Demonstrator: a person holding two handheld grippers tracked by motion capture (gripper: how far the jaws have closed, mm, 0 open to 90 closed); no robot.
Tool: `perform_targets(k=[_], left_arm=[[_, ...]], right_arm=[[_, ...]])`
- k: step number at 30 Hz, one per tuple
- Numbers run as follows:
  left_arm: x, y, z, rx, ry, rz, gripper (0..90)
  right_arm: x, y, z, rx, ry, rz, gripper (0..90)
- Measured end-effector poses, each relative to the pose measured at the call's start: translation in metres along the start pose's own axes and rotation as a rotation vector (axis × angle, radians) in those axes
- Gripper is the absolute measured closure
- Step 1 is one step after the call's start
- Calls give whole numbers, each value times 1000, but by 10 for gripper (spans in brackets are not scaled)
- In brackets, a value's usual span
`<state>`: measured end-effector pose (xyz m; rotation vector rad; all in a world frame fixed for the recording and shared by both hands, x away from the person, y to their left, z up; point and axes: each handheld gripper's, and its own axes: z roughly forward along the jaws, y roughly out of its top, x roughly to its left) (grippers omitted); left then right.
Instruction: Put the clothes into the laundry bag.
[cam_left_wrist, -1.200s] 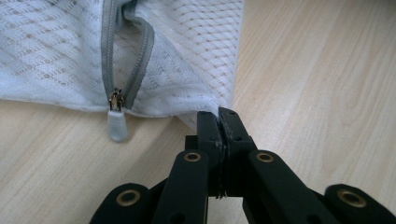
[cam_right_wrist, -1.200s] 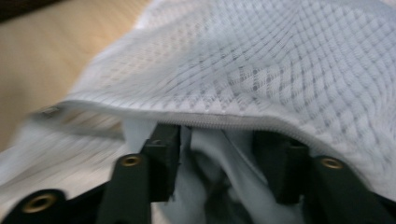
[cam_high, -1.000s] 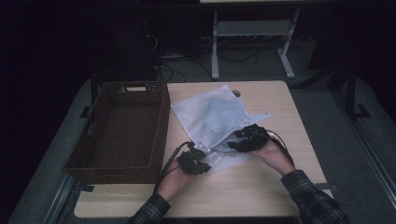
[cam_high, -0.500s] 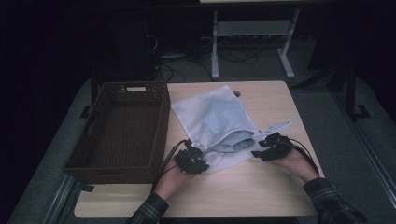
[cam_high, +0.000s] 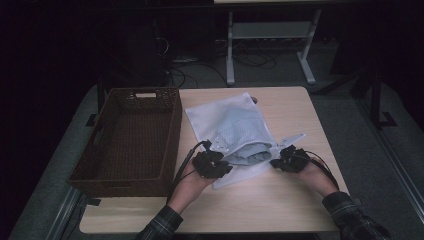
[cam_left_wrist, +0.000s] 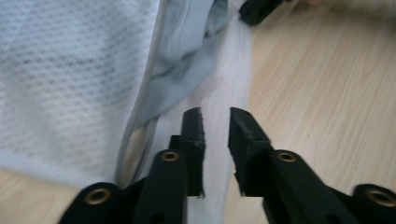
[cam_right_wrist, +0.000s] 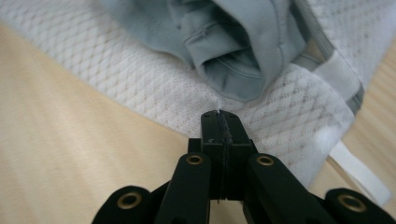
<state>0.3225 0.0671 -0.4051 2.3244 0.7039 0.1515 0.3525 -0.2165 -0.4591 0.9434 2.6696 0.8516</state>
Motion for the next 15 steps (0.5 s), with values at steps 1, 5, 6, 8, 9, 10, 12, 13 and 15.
perform_targets(k=[1, 5, 6, 8, 9, 10, 12, 13, 15], left_arm=[[-1, 2, 1, 2, -6, 7, 856], [-5, 11, 14, 11, -19, 36, 898], [-7, 13, 19, 17, -23, 39, 898], [-8, 18, 31, 30, -35, 41, 899], [-8, 20, 38, 41, -38, 50, 898], [-8, 22, 45, 52, -45, 47, 898], [-7, 26, 58, 68, -48, 49, 898], [-7, 28, 64, 75, -46, 51, 899], [-5, 31, 75, 89, -37, 51, 899]], right_arm=[[4, 1, 0, 2, 12, -17, 895], [19, 3, 0, -4, 55, -38, 897], [22, 4, 0, -5, 64, -49, 897], [28, 5, 0, -3, 75, -62, 897], [30, 5, 0, -3, 78, -64, 898], [31, 6, 0, -1, 81, -68, 898], [32, 6, -1, 1, 87, -71, 898], [33, 6, -2, 0, 92, -72, 898], [35, 6, -3, -3, 98, -79, 899]])
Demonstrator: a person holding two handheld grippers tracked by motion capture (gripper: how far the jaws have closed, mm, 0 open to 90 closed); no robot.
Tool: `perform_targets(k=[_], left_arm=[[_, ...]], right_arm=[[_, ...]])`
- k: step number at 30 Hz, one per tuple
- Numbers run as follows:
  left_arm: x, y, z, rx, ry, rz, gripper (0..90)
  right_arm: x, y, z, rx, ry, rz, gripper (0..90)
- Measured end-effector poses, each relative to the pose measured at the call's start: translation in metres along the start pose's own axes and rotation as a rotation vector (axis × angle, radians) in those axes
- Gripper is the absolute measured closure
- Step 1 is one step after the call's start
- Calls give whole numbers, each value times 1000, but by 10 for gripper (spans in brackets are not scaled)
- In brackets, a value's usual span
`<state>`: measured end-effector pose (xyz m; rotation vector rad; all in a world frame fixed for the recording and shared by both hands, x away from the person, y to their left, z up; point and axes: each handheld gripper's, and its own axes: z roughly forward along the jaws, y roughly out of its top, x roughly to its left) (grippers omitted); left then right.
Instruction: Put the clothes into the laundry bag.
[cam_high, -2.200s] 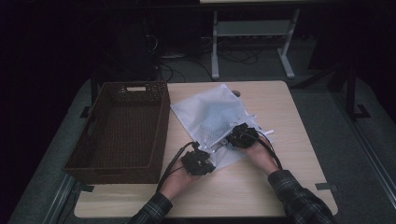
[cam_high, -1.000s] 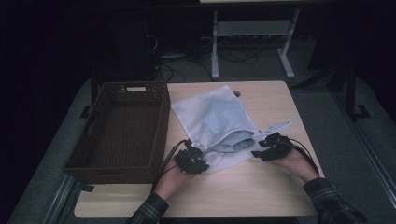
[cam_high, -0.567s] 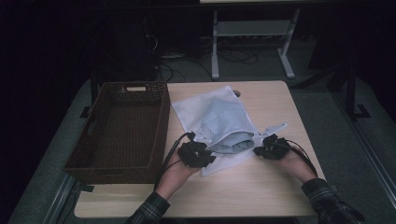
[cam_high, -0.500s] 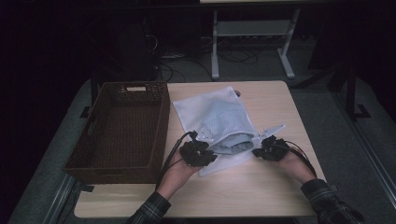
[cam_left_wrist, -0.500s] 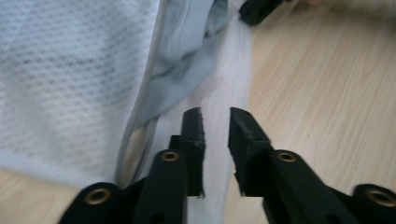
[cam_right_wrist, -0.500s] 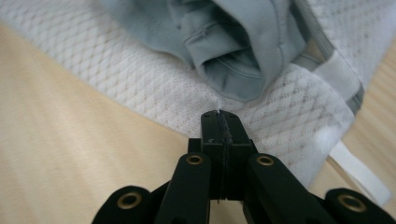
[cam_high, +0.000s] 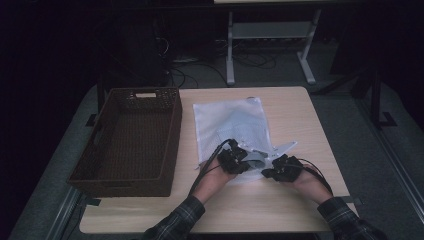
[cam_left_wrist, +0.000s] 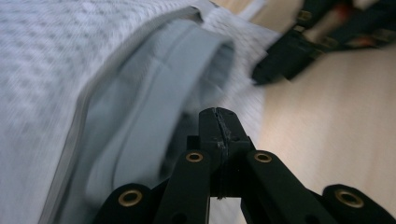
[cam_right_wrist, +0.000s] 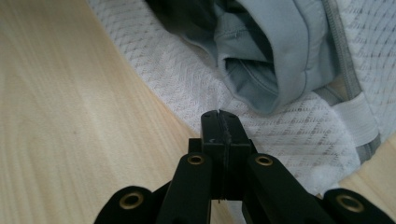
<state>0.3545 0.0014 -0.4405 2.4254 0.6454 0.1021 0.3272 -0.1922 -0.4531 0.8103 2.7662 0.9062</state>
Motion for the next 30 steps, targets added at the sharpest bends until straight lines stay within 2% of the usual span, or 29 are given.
perform_targets(k=[2, 4, 5, 7, 13, 15, 23, 30], left_arm=[[3, 3, 10, 7, 1, -19, 899], [5, 4, 17, 17, 23, -22, 899], [7, 5, 18, 5, 23, -30, 900], [9, 7, 18, 11, 64, -25, 900], [21, 12, 21, 21, 129, -31, 900], [26, 14, 23, 35, 169, -27, 900], [59, 18, 25, 12, 251, -103, 900], [80, 22, 28, -6, 293, -148, 900]], right_arm=[[1, 0, -1, -2, 6, -8, 899], [2, 1, -1, -5, 3, -14, 899], [2, 1, -2, -5, 6, -14, 900], [3, 1, -3, 1, 10, -23, 900], [4, 2, -5, 2, 14, -34, 900], [5, 2, -7, 0, 14, -35, 900], [5, -4, -15, -17, 24, -32, 900], [9, -7, -22, -33, 52, -40, 900]])
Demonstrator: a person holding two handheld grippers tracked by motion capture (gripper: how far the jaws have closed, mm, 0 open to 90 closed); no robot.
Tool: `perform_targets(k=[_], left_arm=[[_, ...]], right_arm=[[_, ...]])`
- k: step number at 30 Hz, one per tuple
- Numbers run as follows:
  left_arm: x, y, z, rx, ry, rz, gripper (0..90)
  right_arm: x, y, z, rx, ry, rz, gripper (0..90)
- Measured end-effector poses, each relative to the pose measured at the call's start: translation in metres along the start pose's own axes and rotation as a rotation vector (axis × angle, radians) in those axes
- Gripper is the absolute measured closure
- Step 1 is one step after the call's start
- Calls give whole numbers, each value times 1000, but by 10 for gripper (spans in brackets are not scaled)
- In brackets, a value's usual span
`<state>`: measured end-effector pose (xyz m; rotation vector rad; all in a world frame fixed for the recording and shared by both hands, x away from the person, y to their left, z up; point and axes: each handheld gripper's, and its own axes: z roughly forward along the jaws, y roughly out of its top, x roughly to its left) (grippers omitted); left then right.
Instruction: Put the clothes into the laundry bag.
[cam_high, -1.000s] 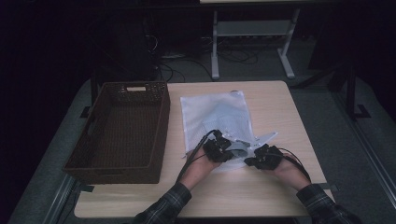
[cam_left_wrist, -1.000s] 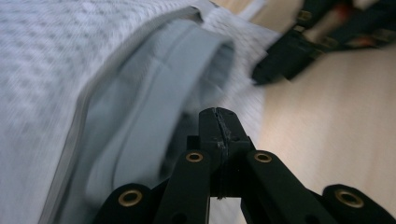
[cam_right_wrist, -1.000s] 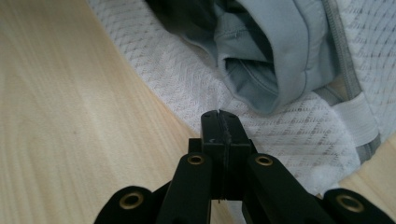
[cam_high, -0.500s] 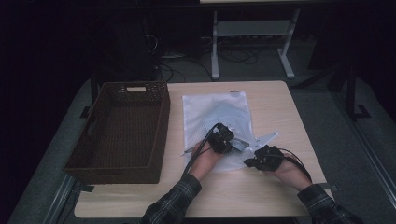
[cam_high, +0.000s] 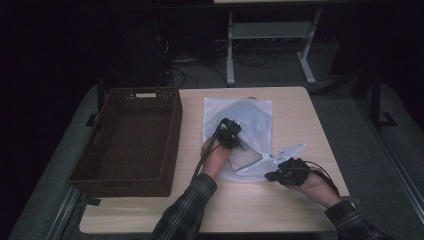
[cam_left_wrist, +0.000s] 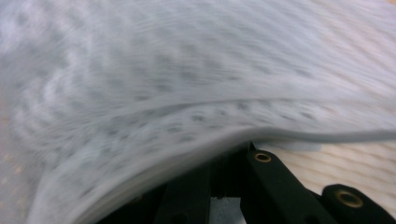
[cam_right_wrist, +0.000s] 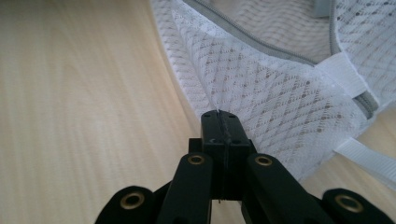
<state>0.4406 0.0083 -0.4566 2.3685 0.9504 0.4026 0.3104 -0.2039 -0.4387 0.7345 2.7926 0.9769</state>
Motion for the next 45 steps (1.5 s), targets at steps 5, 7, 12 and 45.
perform_targets(k=[5, 7, 12, 45], left_arm=[[4, 3, 0, 3, -28, -8, 899], [1, 2, -5, 2, -49, 9, 853], [-6, -6, -30, -30, -132, 33, 783], [31, -42, -69, -63, -32, -12, 891]], right_arm=[[5, -3, -2, -2, 10, -8, 900], [4, -3, -1, 1, 13, -3, 900], [1, -5, -1, 2, 14, 18, 898], [-53, 63, 37, -90, -122, 56, 878]])
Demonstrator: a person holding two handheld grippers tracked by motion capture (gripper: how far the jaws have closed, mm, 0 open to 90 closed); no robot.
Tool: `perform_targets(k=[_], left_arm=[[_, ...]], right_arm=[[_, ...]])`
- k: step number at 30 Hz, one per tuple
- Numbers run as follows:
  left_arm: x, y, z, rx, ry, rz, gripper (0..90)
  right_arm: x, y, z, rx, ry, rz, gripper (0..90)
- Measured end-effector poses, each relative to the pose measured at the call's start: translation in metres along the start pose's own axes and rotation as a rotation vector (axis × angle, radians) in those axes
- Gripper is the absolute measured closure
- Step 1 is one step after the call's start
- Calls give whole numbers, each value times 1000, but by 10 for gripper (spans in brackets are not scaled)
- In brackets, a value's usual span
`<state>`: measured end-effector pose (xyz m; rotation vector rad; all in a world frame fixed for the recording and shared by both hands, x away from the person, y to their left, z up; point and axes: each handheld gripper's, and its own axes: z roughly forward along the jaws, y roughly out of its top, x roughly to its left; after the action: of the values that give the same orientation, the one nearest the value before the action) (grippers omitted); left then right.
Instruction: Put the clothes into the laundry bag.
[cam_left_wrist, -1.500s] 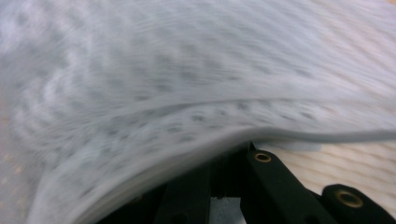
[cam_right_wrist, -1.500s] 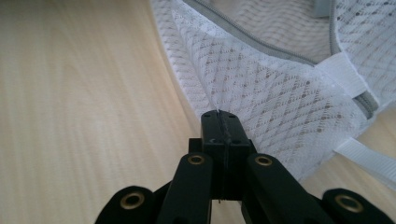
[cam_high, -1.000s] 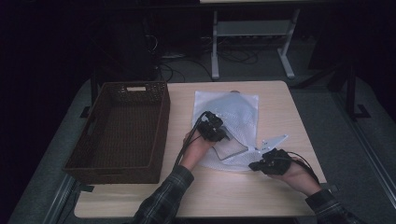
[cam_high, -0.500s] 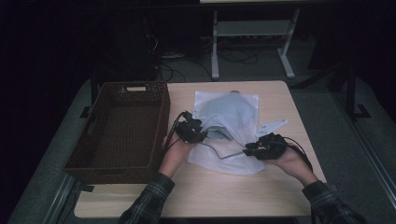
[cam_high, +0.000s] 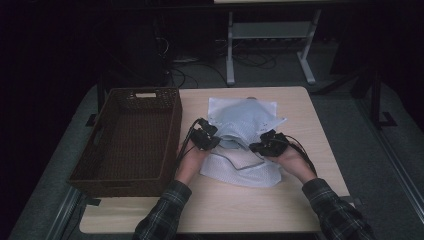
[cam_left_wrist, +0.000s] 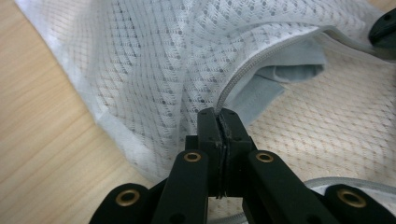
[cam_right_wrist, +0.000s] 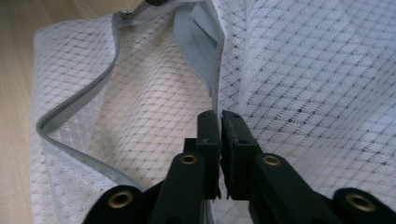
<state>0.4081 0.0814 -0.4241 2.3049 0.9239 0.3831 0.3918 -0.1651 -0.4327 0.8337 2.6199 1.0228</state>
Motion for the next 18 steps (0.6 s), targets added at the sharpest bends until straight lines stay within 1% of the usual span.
perform_targets(k=[4, 6, 8, 11, 13, 15, 18], left_arm=[[-9, -1, -12, -25, -8, 24, 889], [-13, -2, -19, -24, -8, 45, 888], [-17, -4, -25, -34, -22, 55, 887], [-25, -10, -30, -11, -48, 93, 887], [-31, -15, -29, 12, -66, 119, 887], [-36, -22, -26, 43, -90, 144, 886], [-40, -32, -19, 95, -125, 172, 887]], right_arm=[[1, -2, -9, -20, 1, -19, 885], [3, -4, -16, -34, 7, -26, 886], [5, -7, -24, -38, 15, -38, 886], [9, -13, -32, -29, 31, -58, 888], [12, -17, -33, -16, 42, -72, 888], [14, -21, -32, 5, 56, -79, 888], [17, -30, -26, 53, 82, -105, 888]])
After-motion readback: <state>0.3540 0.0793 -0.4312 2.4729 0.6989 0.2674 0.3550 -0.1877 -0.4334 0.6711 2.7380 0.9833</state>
